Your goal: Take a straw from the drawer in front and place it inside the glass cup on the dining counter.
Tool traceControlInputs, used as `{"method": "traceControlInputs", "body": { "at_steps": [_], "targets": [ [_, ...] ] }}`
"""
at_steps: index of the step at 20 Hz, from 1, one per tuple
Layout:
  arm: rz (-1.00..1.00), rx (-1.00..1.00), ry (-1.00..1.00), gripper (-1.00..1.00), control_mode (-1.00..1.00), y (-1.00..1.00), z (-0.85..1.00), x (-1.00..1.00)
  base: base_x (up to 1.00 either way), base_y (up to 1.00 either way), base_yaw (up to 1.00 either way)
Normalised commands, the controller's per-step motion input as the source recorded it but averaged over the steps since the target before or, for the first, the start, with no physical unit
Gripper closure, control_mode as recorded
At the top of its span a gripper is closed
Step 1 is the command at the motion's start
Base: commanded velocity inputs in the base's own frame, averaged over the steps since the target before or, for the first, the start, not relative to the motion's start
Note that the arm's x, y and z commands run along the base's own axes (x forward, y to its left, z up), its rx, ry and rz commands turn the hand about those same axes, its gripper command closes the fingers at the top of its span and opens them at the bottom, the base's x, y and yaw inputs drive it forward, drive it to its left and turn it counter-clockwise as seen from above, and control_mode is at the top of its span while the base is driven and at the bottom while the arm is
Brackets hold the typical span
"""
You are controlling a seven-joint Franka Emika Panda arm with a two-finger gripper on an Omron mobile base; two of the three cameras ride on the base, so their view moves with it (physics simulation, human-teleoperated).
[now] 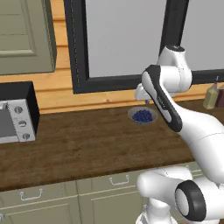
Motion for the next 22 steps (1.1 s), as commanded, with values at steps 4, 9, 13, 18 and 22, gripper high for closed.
{"method": "traceControlInputs", "body": {
  "at_steps": [4, 9, 13, 18, 22],
  "targets": [
    [0.00, 0.00, 0.00, -1.00, 1.00, 0.00, 0.00, -0.02, -0.08, 0.03, 0.00],
    [0.00, 0.00, 0.00, -1.00, 1.00, 0.00, 0.00, 0.00, -0.88, 0.04, 0.00],
    [0.00, 0.00, 0.00, -1.00, 1.00, 0.00, 0.00, 0.00, -0.59, -0.27, 0.28],
    [0.00, 0.00, 0.00, -1.00, 1.00, 0.00, 0.00, 0.00, -0.08, -0.49, 0.57],
    [0.00, 0.00, 0.00, -1.00, 1.00, 0.00, 0.00, 0.00, 0.00, -0.57, 0.68]
  ]
}}
